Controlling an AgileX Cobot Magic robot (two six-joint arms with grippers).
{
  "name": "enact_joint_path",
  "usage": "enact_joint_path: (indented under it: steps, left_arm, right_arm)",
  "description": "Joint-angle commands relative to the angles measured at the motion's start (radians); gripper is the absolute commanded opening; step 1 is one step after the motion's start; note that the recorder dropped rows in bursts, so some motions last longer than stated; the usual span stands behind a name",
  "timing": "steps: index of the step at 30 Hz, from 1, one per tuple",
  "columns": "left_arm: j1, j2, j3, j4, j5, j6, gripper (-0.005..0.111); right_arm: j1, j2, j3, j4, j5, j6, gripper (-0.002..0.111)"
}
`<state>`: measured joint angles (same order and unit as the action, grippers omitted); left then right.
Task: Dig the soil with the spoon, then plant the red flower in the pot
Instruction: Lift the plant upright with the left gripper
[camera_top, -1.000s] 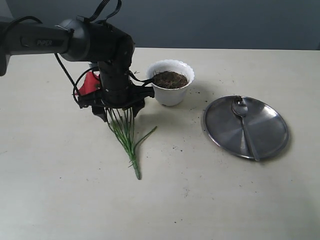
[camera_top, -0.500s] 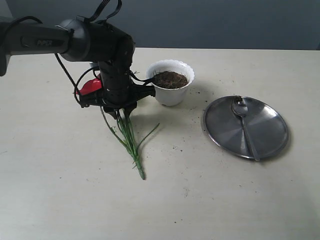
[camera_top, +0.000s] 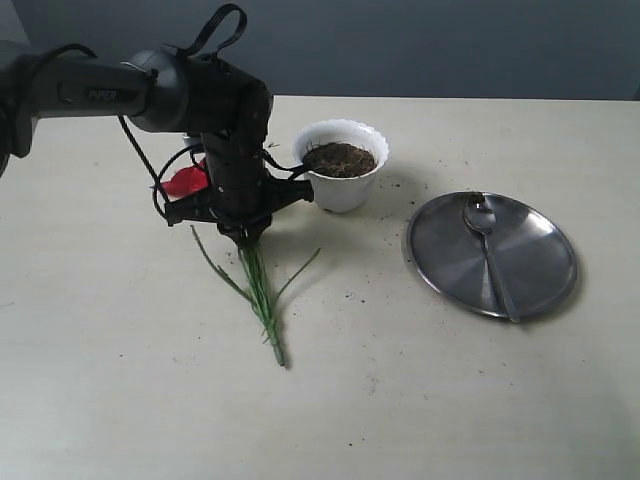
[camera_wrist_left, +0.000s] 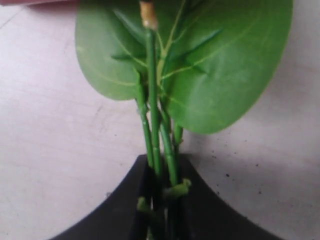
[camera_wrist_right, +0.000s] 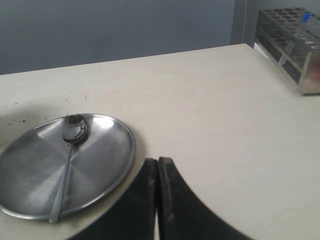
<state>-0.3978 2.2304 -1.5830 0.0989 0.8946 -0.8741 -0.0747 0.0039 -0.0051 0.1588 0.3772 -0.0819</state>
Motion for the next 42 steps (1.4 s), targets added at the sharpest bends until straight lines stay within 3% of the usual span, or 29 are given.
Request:
enact_joint_path:
  steps: [1,12,31,38,42]
  left_arm:
    - [-0.003,0.031,0.009,-0.043,-0.015,0.020,0.003]
    - [-0.003,0.009,0.009,0.007,-0.043,0.047,0.000]
    - [-0.003,-0.315,0.009,0.269,-0.123,0.051,0.000]
    - [-0.003,-0.459,0.009,0.272,-0.277,0.185,0.000]
    - [-0.003,-0.480,0.009,0.165,-0.386,0.394,0.000]
  right_arm:
    - [-0.004,-0.004,0.005,0.000,-0.014,-0.005,-0.001]
    - [-0.004,-0.004,0.005,0.003,-0.012,-0.005,-0.001]
    - [-0.004,-0.004,0.005,0.003,-0.015,-0.005,-0.001]
    - [-0.004,-0.004,0.005,0.003,-0.015,-0.005,-0.001]
    - [-0.004,-0.004,0.005,0.003,-0.012,-0.005,-0.001]
